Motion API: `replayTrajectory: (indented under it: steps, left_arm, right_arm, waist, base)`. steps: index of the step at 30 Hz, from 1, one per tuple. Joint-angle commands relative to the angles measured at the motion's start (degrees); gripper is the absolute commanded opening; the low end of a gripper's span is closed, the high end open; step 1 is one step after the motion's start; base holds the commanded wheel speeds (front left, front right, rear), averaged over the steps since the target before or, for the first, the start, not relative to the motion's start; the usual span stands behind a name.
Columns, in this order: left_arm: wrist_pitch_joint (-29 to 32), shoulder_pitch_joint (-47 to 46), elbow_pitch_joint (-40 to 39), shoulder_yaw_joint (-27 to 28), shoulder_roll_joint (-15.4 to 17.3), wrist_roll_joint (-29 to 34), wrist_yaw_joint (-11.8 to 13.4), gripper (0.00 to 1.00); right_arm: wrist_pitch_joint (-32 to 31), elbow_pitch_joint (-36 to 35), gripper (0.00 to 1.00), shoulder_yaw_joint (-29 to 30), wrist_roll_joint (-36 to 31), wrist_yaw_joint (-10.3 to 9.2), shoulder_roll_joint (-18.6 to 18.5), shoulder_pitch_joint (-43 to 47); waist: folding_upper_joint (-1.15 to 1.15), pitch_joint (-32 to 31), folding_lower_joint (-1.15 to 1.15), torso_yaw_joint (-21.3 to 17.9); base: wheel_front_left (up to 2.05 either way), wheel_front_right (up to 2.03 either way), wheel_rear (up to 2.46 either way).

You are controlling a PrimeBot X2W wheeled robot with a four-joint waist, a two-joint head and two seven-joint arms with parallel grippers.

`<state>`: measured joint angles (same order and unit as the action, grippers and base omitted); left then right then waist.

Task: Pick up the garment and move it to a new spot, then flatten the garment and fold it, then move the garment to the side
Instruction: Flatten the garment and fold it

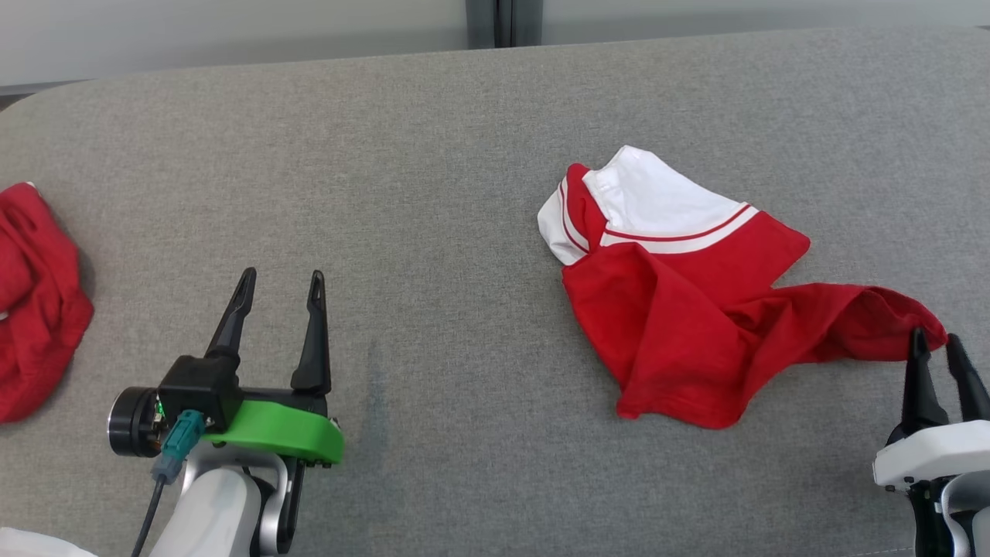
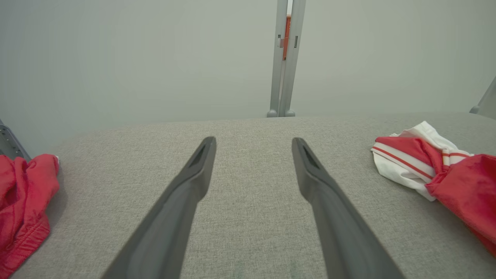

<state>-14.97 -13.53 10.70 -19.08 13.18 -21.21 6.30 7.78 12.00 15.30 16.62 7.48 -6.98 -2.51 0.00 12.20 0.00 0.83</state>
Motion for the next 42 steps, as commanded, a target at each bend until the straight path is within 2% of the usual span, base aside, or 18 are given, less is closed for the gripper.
replayTrajectory:
  steps: [1, 7, 11, 14, 21, 42]
  left_arm:
    - [-0.2, 0.0, 0.1, 0.2, 0.2, 0.0, -0.1, 1.00]
    - [-0.2, 1.5, 0.3, 0.7, 0.7, -0.4, 0.1, 1.00]
    - [-0.2, 2.7, 0.2, 1.1, 1.1, -0.8, 0.5, 1.00]
    - [-0.2, 3.4, 0.2, 1.0, 1.2, -0.9, 0.6, 1.00]
    - [0.0, 5.4, 0.0, 1.0, 1.5, -1.4, 1.1, 1.00]
    - [0.6, 5.6, -1.6, 0.2, 2.3, -1.7, 1.8, 1.00]
  right_arm:
    - [1.3, -1.0, 1.00, -0.1, -0.1, 0.03, 0.3, 0.2]
    - [4.3, -10.1, 1.00, -4.0, -2.1, 0.02, -1.1, 1.6]
    - [2.2, -16.6, 1.00, -8.2, -4.3, 0.02, -2.1, 2.8]
    - [0.5, -18.9, 1.00, -10.6, -5.1, 0.03, -2.2, 3.7]
    - [-1.7, -19.8, 1.00, -14.2, -4.7, 0.02, -1.2, 5.9]
    - [-2.2, -19.1, 1.00, -14.5, -3.8, 0.03, -0.7, 5.4]
  waist:
    - [0.00, -0.2, 0.00, -0.2]
    - [0.00, -1.8, 0.00, -1.0]
    - [0.00, -3.2, 0.00, -1.2]
    - [0.00, -4.3, 0.00, -1.1]
    - [0.00, -6.6, 0.00, -0.8]
    - [0.00, -6.1, 0.00, -0.7]
  base:
    - [0.00, 0.00, 0.00]
    - [0.00, 0.00, 0.00]
    - [0.00, 0.00, 0.00]
    - [0.00, 0.00, 0.00]
    - [0.00, 0.00, 0.00]
    - [0.00, 0.00, 0.00]
